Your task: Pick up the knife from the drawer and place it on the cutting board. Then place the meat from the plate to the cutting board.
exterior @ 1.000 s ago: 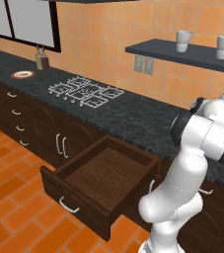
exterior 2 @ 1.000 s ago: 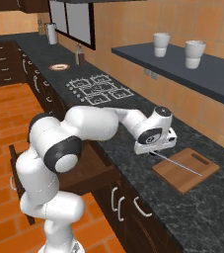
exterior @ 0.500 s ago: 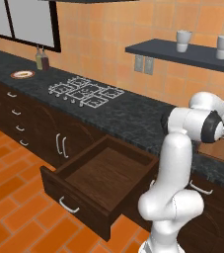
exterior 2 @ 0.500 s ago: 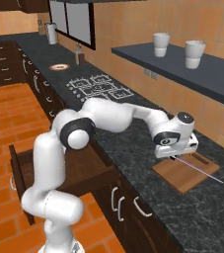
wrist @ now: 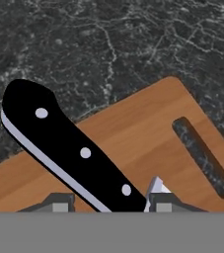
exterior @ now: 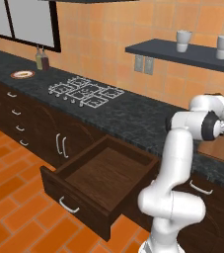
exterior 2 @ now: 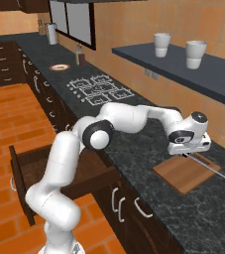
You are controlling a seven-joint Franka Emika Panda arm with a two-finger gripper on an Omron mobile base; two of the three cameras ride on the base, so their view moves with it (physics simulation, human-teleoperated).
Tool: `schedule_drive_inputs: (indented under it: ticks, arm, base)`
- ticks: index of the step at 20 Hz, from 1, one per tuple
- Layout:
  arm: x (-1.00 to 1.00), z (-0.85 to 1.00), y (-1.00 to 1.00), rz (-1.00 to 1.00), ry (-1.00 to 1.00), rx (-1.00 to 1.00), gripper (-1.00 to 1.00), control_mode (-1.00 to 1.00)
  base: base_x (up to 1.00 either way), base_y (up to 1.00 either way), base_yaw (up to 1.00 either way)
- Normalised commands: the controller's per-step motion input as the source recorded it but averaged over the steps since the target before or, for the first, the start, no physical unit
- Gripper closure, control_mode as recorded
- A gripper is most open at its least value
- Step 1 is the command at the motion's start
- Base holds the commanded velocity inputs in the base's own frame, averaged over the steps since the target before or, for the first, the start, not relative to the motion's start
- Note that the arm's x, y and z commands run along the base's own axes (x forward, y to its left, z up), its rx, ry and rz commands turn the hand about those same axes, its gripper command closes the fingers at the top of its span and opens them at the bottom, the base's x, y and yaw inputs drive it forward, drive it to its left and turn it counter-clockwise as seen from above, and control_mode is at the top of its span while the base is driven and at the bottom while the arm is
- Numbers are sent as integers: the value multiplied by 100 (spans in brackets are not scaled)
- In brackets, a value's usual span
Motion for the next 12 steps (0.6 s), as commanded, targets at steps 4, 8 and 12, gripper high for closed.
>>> schedule_drive_inputs:
  ticks: [4, 8, 12]
  arm:
    - [24, -44, -31, -3, 0, -2, 100, -100]
    - [2, -57, 6, 0, 0, -3, 100, -100]
    - [11, -24, 29, 0, 0, -7, 100, -100]
  base:
    - [0, 0, 0]
    - [0, 0, 0]
    - [0, 0, 0]
